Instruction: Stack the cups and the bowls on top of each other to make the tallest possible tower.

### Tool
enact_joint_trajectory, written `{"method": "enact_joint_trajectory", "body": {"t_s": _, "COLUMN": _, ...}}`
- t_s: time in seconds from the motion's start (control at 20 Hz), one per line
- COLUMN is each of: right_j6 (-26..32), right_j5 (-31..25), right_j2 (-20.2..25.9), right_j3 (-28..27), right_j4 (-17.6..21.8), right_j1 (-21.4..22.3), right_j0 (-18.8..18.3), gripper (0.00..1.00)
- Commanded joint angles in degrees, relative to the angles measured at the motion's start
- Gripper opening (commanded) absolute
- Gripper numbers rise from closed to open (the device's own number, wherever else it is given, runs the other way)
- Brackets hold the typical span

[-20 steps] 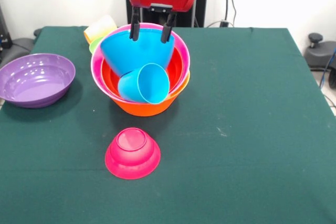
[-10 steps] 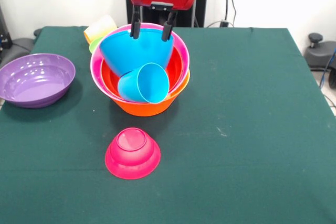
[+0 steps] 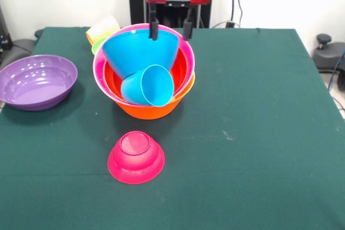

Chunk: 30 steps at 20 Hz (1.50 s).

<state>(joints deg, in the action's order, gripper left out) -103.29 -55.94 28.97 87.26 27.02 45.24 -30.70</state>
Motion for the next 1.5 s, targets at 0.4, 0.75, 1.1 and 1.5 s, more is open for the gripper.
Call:
{"method": "enact_joint_trajectory", "body": {"t_s": 0.4, "right_j6": 20.03, "right_j5": 3.92, "right_j2": 15.94, "right_j3": -4.51, "right_j4": -4.74, "right_j1": -6.60, "right_j0": -9.30, "gripper": 1.00}}
{"method": "enact_joint_trajectory", "body": {"t_s": 0.75, "right_j6": 15.62, "right_j5": 3.77, "right_j2": 18.14, "right_j3": -4.40, "right_j4": -3.98, "right_j1": -7.90, "right_j0": -9.28, "gripper": 1.00}}
{"method": "enact_joint_trajectory", "body": {"t_s": 1.1, "right_j6": 16.38, "right_j5": 6.57, "right_j2": 18.41, "right_j3": -4.27, "right_j4": 0.18, "right_j1": -9.62, "right_j0": -10.02, "gripper": 1.00}}
{"method": "enact_joint_trajectory", "body": {"t_s": 1.5, "right_j6": 18.38, "right_j5": 2.42, "right_j2": 19.14, "right_j3": -4.50, "right_j4": 0.98, "right_j1": -7.33, "right_j0": -10.26, "gripper": 1.00}}
